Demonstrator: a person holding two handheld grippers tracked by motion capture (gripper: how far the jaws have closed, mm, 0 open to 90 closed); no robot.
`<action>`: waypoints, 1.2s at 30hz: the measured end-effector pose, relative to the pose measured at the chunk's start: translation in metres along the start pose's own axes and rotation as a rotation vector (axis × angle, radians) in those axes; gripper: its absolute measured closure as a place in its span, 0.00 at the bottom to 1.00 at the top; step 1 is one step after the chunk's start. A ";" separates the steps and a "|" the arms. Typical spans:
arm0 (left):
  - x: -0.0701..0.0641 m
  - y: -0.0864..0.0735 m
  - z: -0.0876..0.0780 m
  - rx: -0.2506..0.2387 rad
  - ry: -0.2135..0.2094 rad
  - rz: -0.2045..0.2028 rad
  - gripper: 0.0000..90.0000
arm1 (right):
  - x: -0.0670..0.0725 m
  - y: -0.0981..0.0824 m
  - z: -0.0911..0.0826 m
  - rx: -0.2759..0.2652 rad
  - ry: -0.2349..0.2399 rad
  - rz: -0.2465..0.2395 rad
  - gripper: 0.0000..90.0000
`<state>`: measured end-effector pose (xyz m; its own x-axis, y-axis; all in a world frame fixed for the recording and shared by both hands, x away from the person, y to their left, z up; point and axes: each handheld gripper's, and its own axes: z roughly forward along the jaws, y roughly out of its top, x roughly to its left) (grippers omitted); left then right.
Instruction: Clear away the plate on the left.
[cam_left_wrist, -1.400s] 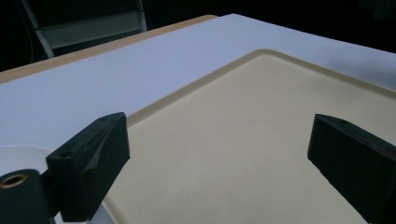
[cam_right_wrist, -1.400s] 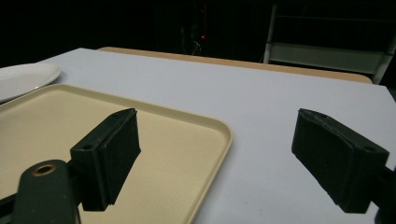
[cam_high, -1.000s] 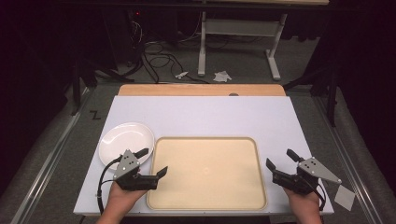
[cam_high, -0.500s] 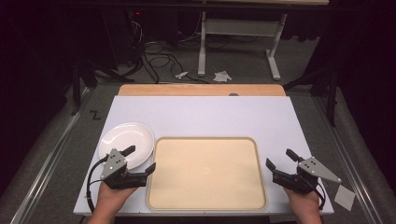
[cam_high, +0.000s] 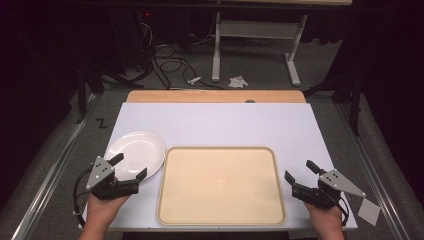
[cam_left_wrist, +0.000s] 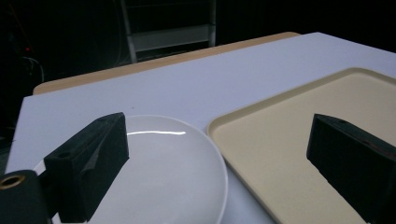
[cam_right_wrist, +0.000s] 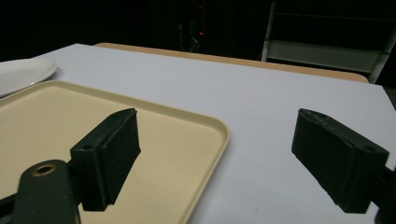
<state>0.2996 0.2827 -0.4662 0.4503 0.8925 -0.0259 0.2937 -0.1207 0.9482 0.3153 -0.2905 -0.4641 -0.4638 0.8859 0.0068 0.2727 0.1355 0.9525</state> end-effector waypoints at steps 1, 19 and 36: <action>0.005 -0.002 -0.001 0.011 0.013 -0.001 0.07 | 0.000 0.000 0.001 0.002 0.001 0.000 0.18; 0.013 -0.010 0.003 0.098 0.042 0.060 0.13 | 0.000 0.001 0.000 -0.004 0.011 -0.004 0.18; -0.015 -0.011 0.019 0.269 0.063 0.353 0.17 | 0.000 0.001 0.002 -0.002 0.017 -0.010 0.18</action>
<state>0.3061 0.2621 -0.4823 0.5124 0.8002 0.3116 0.3438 -0.5237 0.7794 0.3172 -0.2896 -0.4641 -0.4807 0.8769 0.0019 0.2663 0.1440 0.9531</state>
